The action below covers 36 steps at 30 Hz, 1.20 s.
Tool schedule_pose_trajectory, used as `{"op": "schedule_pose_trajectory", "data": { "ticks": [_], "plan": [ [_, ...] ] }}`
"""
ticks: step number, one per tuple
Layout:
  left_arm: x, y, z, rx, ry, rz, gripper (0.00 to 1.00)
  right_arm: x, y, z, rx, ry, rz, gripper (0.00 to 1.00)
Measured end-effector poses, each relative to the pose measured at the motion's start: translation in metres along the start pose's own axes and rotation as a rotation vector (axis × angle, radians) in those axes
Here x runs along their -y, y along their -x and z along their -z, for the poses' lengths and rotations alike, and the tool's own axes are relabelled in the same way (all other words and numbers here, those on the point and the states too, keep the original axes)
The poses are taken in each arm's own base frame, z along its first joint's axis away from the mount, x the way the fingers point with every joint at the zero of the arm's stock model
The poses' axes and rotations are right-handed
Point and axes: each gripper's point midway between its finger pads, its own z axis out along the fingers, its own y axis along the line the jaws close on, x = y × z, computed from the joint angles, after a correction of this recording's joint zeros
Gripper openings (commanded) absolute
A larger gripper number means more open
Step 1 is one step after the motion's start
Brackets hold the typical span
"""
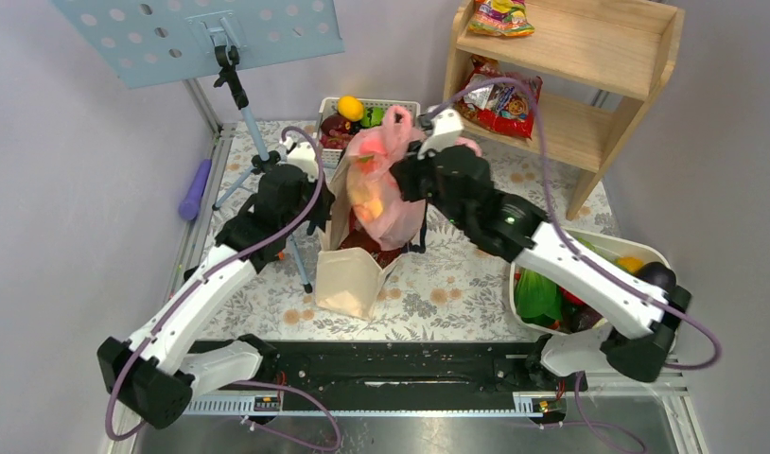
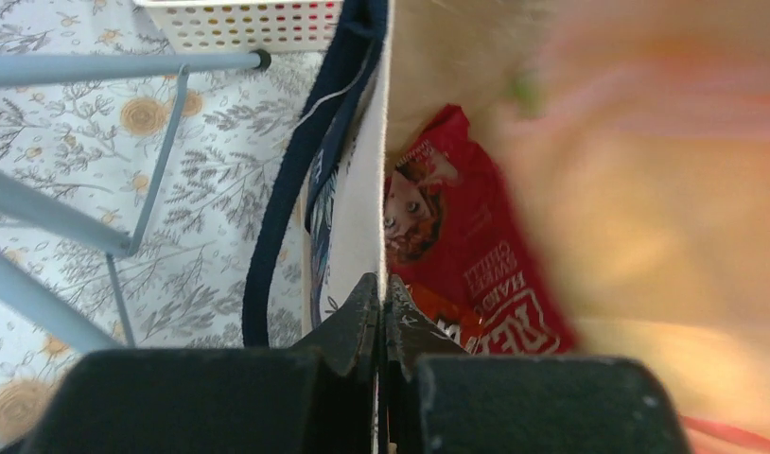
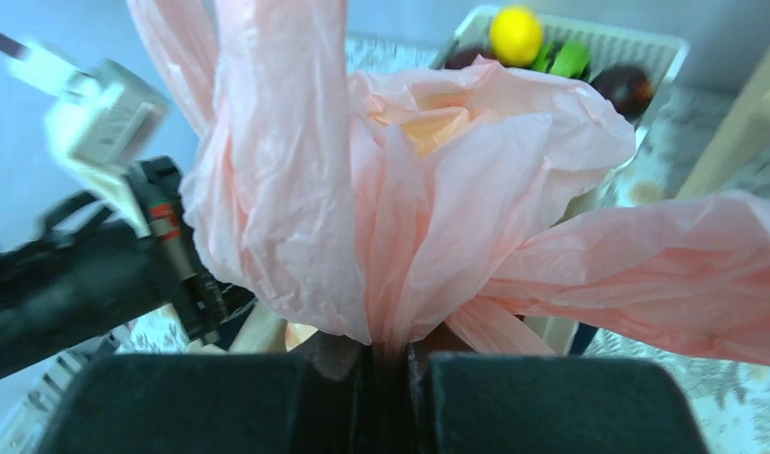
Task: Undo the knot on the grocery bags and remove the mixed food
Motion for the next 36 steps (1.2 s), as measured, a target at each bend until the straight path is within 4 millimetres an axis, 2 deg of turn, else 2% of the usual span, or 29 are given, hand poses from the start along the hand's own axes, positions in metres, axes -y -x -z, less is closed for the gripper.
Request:
{"op": "schedule_pose_trajectory", "data": {
  "ticks": [3, 5, 9, 12, 15, 19, 22, 23, 24, 25, 26, 27, 28, 29, 31, 36],
  "plan": [
    [0.001, 0.013, -0.017, -0.002, -0.008, 0.039, 0.0, 0.013, 0.039, 0.031, 0.101, -0.006, 0.003, 0.0],
    [0.002, 0.022, -0.029, 0.0, -0.015, 0.052, 0.0, 0.021, 0.056, 0.05, 0.149, -0.016, 0.01, 0.0],
    [0.004, 0.043, -0.059, 0.043, -0.03, 0.051, 0.0, 0.04, 0.072, 0.09, 0.215, -0.038, 0.025, 0.0],
    [0.004, 0.056, -0.079, 0.068, -0.031, 0.027, 0.0, 0.054, 0.068, 0.112, 0.221, -0.061, 0.034, 0.0],
    [0.001, 0.078, -0.102, 0.093, -0.023, 0.018, 0.0, 0.067, 0.057, 0.129, 0.206, -0.081, 0.042, 0.0],
    [-0.016, 0.101, -0.13, 0.116, 0.015, 0.015, 0.0, 0.082, 0.039, 0.148, 0.17, -0.101, 0.049, 0.0],
    [-0.027, 0.106, -0.145, 0.11, 0.039, -0.018, 0.0, 0.091, 0.029, 0.163, 0.151, -0.108, 0.046, 0.0],
    [-0.03, 0.106, -0.148, 0.104, 0.045, -0.03, 0.04, 0.093, 0.027, 0.167, 0.15, -0.108, 0.043, 0.0],
    [-0.032, 0.106, -0.149, 0.1, 0.05, -0.042, 0.15, 0.095, 0.026, 0.171, 0.148, -0.112, 0.042, 0.0],
    [-0.032, 0.105, -0.148, 0.095, 0.053, -0.053, 0.32, 0.097, 0.024, 0.174, 0.143, -0.117, 0.043, 0.0],
    [-0.033, 0.105, -0.147, 0.089, 0.055, -0.065, 0.53, 0.099, 0.023, 0.177, 0.141, -0.121, 0.044, 0.0],
    [-0.033, 0.109, -0.146, 0.096, 0.054, -0.075, 0.68, 0.101, 0.021, 0.179, 0.138, -0.127, 0.045, 0.0],
    [-0.032, 0.114, -0.145, 0.104, 0.051, -0.092, 0.79, 0.103, 0.02, 0.181, 0.135, -0.133, 0.046, 0.0],
    [-0.03, 0.12, -0.143, 0.117, 0.046, -0.093, 0.85, 0.106, 0.018, 0.182, 0.133, -0.141, 0.047, 0.0],
    [-0.025, 0.13, -0.136, 0.139, 0.035, -0.105, 0.91, 0.11, 0.013, 0.182, 0.122, -0.157, 0.053, 0.0],
    [-0.004, 0.139, -0.104, 0.15, -0.036, -0.145, 0.94, 0.115, -0.005, 0.177, 0.069, -0.178, 0.074, 0.0]
  ]
}}
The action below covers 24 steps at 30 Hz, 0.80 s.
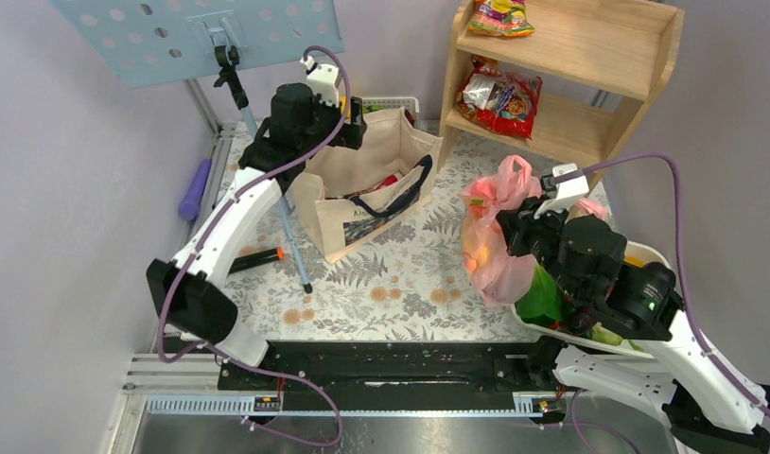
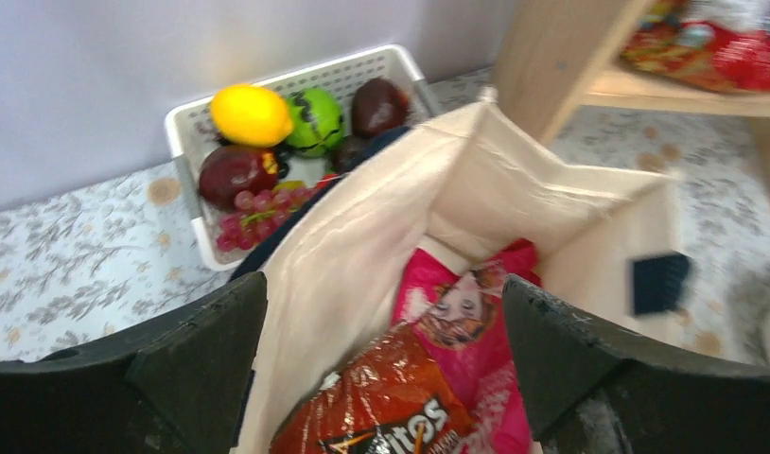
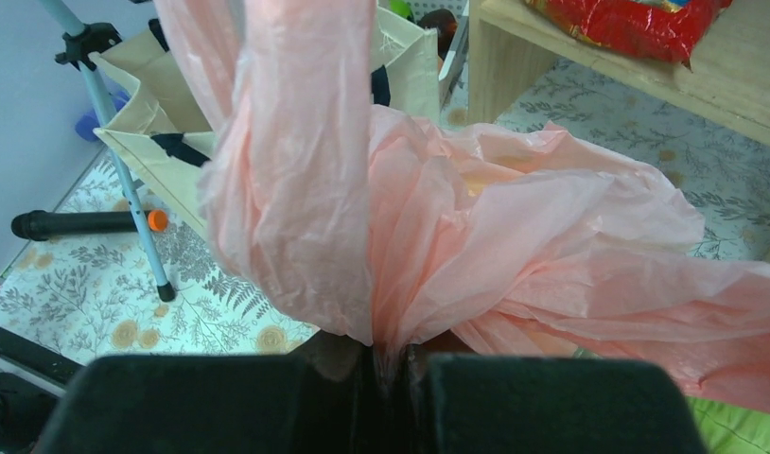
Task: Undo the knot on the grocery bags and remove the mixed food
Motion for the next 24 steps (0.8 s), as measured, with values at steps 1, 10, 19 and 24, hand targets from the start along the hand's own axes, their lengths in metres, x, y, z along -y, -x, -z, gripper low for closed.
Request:
{"op": "schedule_pose_trajectory", "data": {
  "ticks": [1, 10, 19, 24],
  "plan": [
    [0.008, 0.003, 0.007, 0.003, -0.024, -0.006, 0.94, 0.0, -0.002, -0.001, -0.005, -0.001, 0.003, 0.0],
    [0.111, -0.013, 0.092, -0.009, -0.44, -0.061, 0.95, 0.0, -0.013, -0.005, -0.038, -0.01, 0.014, 0.0],
    [0.117, -0.11, 0.075, -0.293, -0.455, -0.135, 0.83, 0.006, -0.03, 0.001, -0.073, -0.013, 0.01, 0.0],
    [0.11, -0.142, 0.058, -0.393, -0.38, -0.192, 0.0, 0.005, -0.038, 0.003, -0.09, 0.003, 0.006, 0.0]
  ]
}}
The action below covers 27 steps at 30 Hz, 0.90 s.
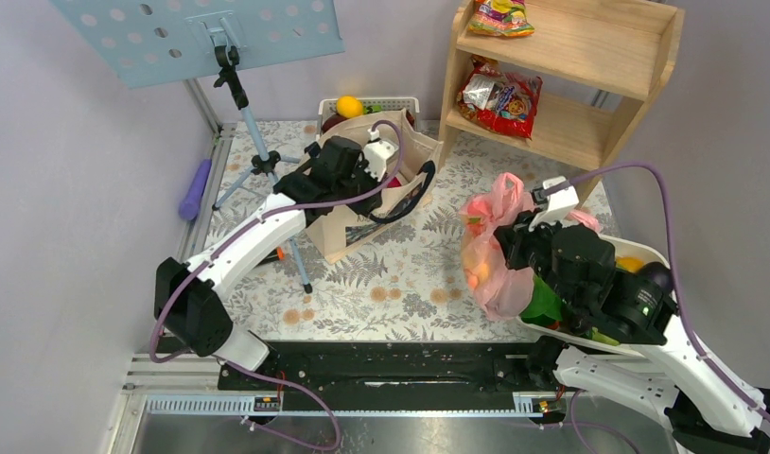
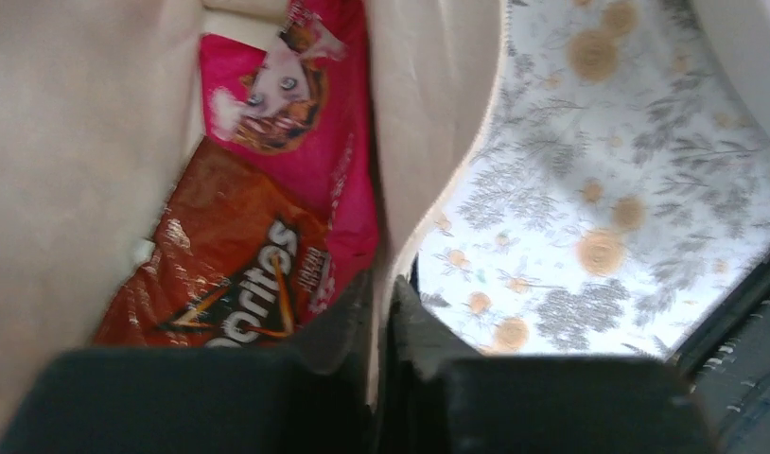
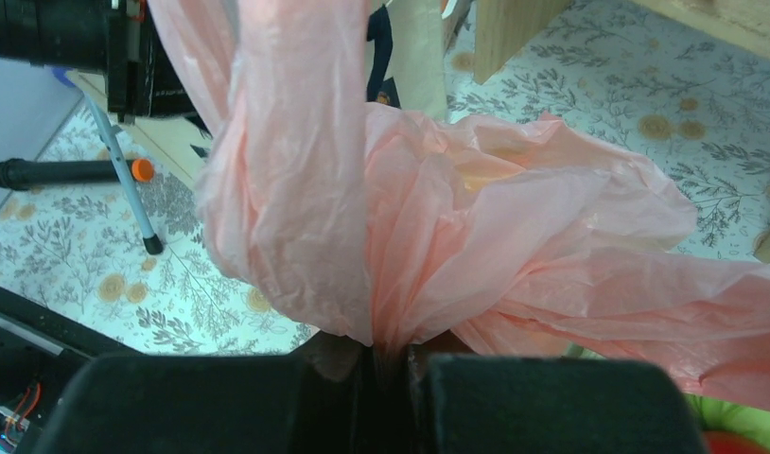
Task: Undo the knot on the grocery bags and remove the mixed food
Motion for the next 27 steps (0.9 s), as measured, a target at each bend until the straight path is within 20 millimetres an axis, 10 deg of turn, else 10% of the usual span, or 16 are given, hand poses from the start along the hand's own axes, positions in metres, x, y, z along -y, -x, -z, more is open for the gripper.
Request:
{"op": "schedule_pose_trajectory", "data": {
  "ticks": [9, 17, 21, 24, 27],
  "plan": [
    [-0.049, 0.022, 0.002, 0.038, 0.278, 0.049, 0.0, -0.015, -0.026, -0.016, -0.12, 0.041, 0.046, 0.0],
    [-0.112, 0.036, -0.008, 0.048, 0.474, 0.158, 0.02, -0.055, -0.081, -0.069, -0.289, 0.121, 0.055, 0.0],
    [-0.112, 0.036, -0.009, 0.049, 0.472, 0.18, 0.35, -0.061, -0.116, -0.093, -0.345, 0.117, 0.072, 0.03],
    [-0.105, 0.041, -0.005, 0.066, 0.44, 0.185, 0.75, -0.064, -0.13, -0.105, -0.36, 0.115, 0.08, 0.23],
    [-0.092, 0.045, 0.009, 0.074, 0.388, 0.172, 0.91, -0.067, -0.134, -0.111, -0.362, 0.116, 0.079, 0.59]
  ]
}}
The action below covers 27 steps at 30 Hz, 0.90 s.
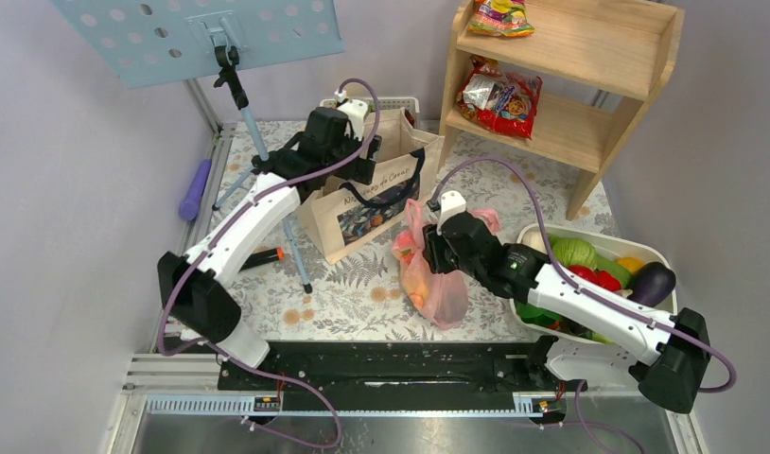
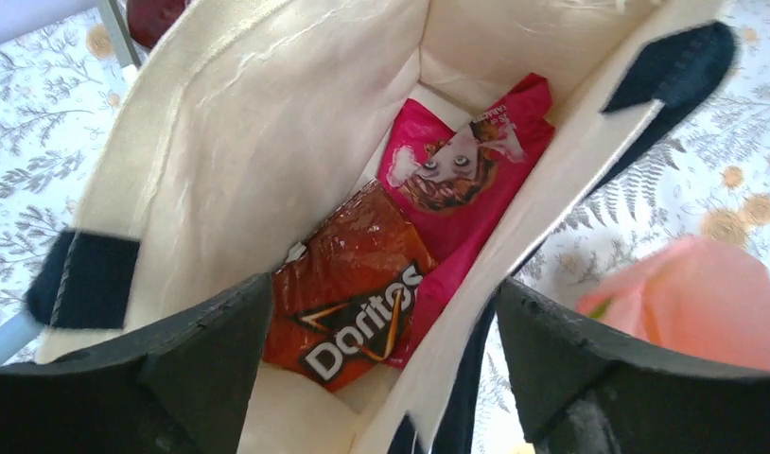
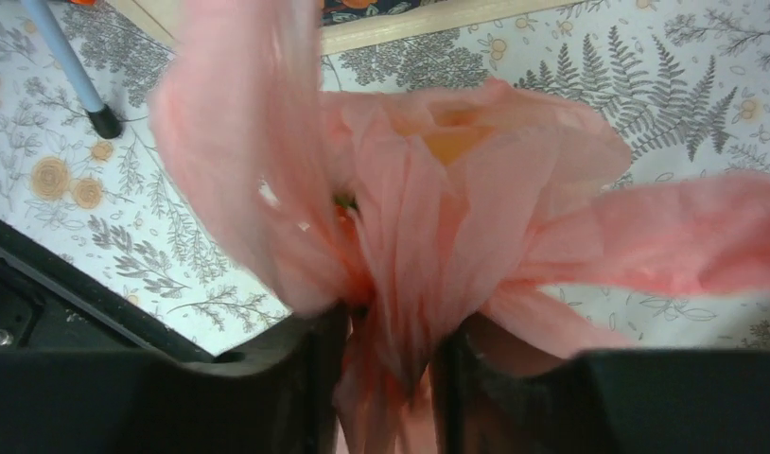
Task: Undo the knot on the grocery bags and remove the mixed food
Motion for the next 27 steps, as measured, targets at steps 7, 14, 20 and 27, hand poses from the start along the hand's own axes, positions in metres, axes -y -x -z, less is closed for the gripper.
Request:
{"op": "schedule_pose_trajectory", "data": {
  "ticks": [7, 14, 20, 27],
  "plan": [
    [0.002, 0.025, 0.093, 0.158, -0.072, 0.049, 0.94, -0.007, 0.014, 0.009, 0.056, 0.043, -0.022, 0.99],
    [0.026, 0.009, 0.184, 0.312, -0.262, 0.142, 0.91, -0.021, 0.034, 0.045, 0.112, 0.144, -0.106, 0.99],
    [0.081, -0.06, 0.192, 0.168, -0.471, 0.208, 0.9, -0.011, 0.032, 0.072, 0.121, 0.125, -0.231, 1.0],
    [0.097, -0.139, 0.172, -0.033, -0.486, 0.3, 0.91, 0.014, -0.014, 0.07, 0.045, 0.01, -0.375, 1.0]
  ]
}}
